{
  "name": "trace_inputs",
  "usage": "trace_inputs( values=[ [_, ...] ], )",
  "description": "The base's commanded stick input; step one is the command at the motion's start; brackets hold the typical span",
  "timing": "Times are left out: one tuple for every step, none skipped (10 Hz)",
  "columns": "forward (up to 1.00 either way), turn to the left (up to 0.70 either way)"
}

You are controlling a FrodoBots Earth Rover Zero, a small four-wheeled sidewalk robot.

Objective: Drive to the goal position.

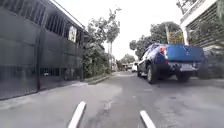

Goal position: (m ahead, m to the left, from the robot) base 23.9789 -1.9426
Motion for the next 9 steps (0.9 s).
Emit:
trace_inputs(
  values=[
    [0.70, 0.00],
    [0.70, 0.00],
    [0.70, 0.00],
    [0.70, 0.00],
    [0.70, 0.00],
    [0.70, 0.00],
    [0.70, 0.00],
    [0.70, 0.00],
    [0.70, 0.00]
  ],
)
